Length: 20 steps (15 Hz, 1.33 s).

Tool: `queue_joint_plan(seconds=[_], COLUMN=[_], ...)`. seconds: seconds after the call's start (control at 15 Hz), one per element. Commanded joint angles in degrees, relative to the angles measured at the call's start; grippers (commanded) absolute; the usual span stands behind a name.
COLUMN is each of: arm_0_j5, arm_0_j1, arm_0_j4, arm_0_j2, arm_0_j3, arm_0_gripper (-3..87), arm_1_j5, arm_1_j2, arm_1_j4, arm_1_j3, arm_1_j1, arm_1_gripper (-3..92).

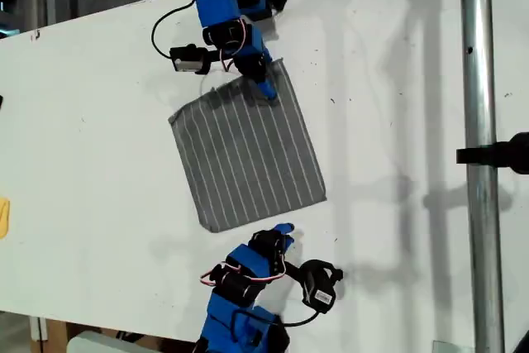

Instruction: Grasp corners of a towel and fold twice.

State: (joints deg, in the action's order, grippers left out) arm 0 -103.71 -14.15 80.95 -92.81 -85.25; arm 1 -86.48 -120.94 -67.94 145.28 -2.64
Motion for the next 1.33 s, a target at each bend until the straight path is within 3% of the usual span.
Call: queue_joint_plan(seconds=[0.0, 0.27, 0.33, 0.4, 0.93, 1.13, 1.27], arm_0_j5=[-0.1, -0.4, -0.4, -0.4, -0.6, 11.0, 19.8], arm_0_j1=[-0.5, -0.9, -0.9, -0.9, -1.1, 1.1, 3.5], arm_0_j4=[-0.9, -0.9, -0.9, -0.9, -0.6, -2.5, -4.3], arm_0_j2=[-2.0, -2.4, -2.4, -2.5, -4.3, -2.2, 2.7], arm_0_j3=[0.3, -1.3, -1.6, -1.8, -2.1, 3.1, 7.3], arm_0_gripper=[8.2, 8.4, 8.5, 8.5, 9.8, 23.3, 22.4], arm_1_j5=[1.2, 3.1, 2.9, 0.4, 0.4, 0.6, 0.6], arm_1_j2=[7.0, 15.9, 15.9, 14.7, 12.7, 12.9, 12.9], arm_1_j4=[1.5, 4.8, 5.8, 5.2, 7.6, 8.2, 8.3], arm_1_j3=[-3.5, -7.0, -7.0, -7.3, -7.6, -7.6, -7.4], arm_1_j1=[2.1, 1.9, 0.9, -0.1, -2.7, -2.6, -2.8], arm_1_gripper=[38.5, 31.7, 23.8, 0.2, -0.3, -0.3, -0.3])
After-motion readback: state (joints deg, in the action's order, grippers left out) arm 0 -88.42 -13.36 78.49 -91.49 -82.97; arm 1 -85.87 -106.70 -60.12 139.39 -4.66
